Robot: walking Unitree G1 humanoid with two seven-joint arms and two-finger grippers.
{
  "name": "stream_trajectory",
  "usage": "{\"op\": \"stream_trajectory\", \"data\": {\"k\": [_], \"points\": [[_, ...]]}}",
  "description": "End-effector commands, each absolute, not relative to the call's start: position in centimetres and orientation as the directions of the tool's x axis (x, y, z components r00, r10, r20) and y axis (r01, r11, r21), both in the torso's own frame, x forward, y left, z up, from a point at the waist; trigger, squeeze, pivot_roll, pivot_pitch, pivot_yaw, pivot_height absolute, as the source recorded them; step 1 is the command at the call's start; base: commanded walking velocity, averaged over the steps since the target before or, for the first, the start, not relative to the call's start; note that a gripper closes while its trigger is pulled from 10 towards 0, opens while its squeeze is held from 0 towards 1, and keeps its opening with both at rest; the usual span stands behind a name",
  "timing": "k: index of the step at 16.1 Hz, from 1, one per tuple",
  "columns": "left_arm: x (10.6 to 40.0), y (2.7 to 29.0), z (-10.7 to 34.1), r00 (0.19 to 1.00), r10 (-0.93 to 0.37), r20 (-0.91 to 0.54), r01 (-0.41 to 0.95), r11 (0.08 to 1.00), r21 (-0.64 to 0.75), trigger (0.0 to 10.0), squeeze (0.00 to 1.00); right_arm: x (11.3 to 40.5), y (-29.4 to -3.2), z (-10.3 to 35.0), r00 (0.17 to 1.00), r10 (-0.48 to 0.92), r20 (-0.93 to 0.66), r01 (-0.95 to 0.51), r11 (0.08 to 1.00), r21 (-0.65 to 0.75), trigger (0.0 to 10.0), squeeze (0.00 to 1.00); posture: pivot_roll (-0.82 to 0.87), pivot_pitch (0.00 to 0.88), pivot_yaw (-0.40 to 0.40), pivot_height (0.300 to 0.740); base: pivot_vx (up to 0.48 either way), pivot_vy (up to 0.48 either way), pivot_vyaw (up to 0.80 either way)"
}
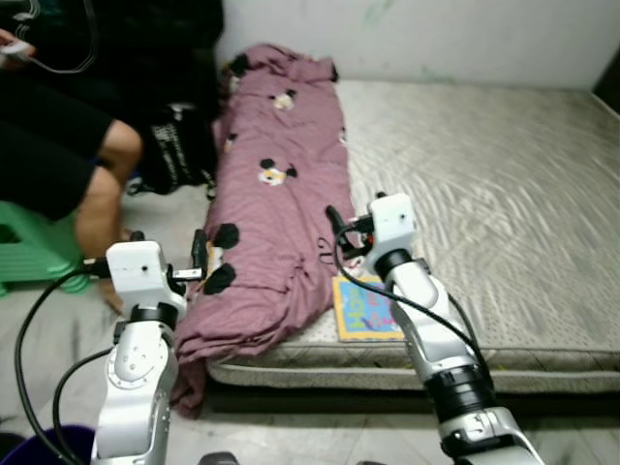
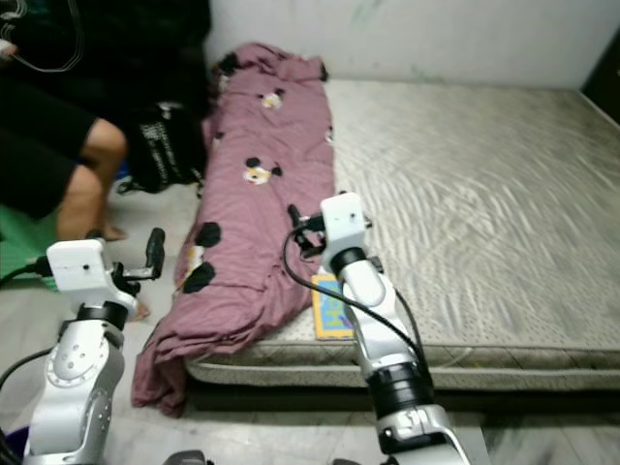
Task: Clean up the room
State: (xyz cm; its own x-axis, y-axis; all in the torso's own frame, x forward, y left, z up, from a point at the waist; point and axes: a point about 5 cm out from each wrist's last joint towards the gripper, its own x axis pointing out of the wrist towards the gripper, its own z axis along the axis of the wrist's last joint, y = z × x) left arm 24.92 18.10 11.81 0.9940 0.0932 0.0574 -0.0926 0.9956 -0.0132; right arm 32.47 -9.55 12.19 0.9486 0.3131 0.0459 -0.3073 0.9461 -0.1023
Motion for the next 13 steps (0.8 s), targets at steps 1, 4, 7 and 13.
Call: {"op": "stream_trajectory", "data": {"k": [1,4,7,13], "points": [[24.97,18.11,11.75,0.994,0.093,0.049,-0.093,0.996,-0.004,10.0,0.00,32.70,-9.75,12.35,0.949,0.312,0.047,-0.306,0.946,-0.107,10.0,0.00,0.12,0.000,-0.026,0.740,0.000,0.000,0.00],[25.15,17.93,11.87,0.995,0.079,0.057,-0.079,0.997,0.009,10.0,0.00,32.75,-9.75,12.32,0.949,0.312,0.049,-0.305,0.945,-0.115,10.0,0.00,0.12,0.000,-0.027,0.740,0.000,-0.107,0.00],[25.19,17.83,11.88,0.995,0.079,0.060,-0.079,0.997,0.007,10.0,0.00,32.81,-9.77,12.26,0.948,0.314,0.047,-0.306,0.945,-0.117,10.0,0.00,0.12,0.000,-0.030,0.740,0.000,-0.323,0.00],[25.22,17.72,11.93,0.995,0.080,0.065,-0.080,0.997,-0.001,10.0,0.00,32.93,-9.71,12.29,0.946,0.322,0.047,-0.314,0.941,-0.129,10.0,0.00,0.12,0.000,-0.036,0.740,0.000,-0.253,0.00]]}}
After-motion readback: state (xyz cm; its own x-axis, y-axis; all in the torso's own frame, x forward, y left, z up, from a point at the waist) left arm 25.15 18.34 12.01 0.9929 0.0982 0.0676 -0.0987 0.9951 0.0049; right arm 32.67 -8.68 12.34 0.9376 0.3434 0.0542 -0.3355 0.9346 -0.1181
